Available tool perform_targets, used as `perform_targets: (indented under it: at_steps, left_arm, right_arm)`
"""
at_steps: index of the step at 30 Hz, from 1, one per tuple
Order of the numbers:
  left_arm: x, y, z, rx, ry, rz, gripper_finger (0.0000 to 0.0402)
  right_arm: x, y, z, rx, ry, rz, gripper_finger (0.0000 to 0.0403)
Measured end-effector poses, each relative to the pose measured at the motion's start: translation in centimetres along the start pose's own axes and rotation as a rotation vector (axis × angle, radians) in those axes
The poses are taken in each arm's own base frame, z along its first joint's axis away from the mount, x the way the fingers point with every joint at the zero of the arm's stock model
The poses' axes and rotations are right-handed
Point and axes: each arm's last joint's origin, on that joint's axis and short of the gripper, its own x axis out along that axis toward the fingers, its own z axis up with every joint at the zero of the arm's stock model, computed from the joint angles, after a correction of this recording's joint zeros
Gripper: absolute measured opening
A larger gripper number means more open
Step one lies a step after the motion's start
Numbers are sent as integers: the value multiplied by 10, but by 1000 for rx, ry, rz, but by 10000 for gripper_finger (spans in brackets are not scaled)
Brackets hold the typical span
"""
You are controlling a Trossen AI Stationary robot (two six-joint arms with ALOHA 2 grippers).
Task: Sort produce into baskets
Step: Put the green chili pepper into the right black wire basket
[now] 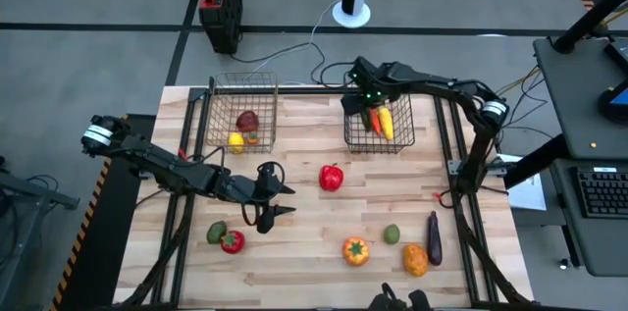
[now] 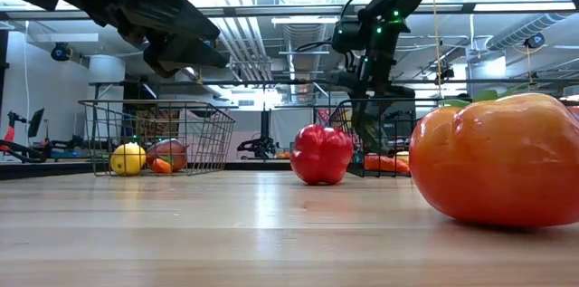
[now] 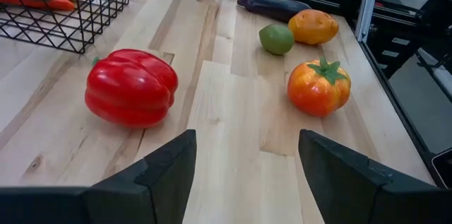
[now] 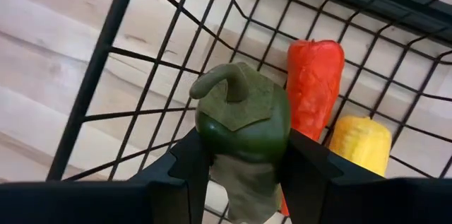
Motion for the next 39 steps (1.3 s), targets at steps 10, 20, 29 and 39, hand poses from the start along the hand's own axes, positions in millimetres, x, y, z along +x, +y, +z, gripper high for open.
perform_targets:
  at_steps: [10, 20, 29, 39]
  left_arm:
    - [0, 0, 0, 0, 2, 1, 232]
    - [0, 0, -1, 0, 3, 1, 232]
    - [0, 0, -1, 0, 4, 1, 232]
    - [0, 0, -1, 0, 4, 2, 232]
  right_arm:
    - [8, -7, 3, 47, 22, -17, 130]
    - [8, -11, -2, 69, 106, -16, 130]
    - [9, -12, -5, 69, 129, -27, 130]
    - [9, -12, -5, 66, 124, -27, 130]
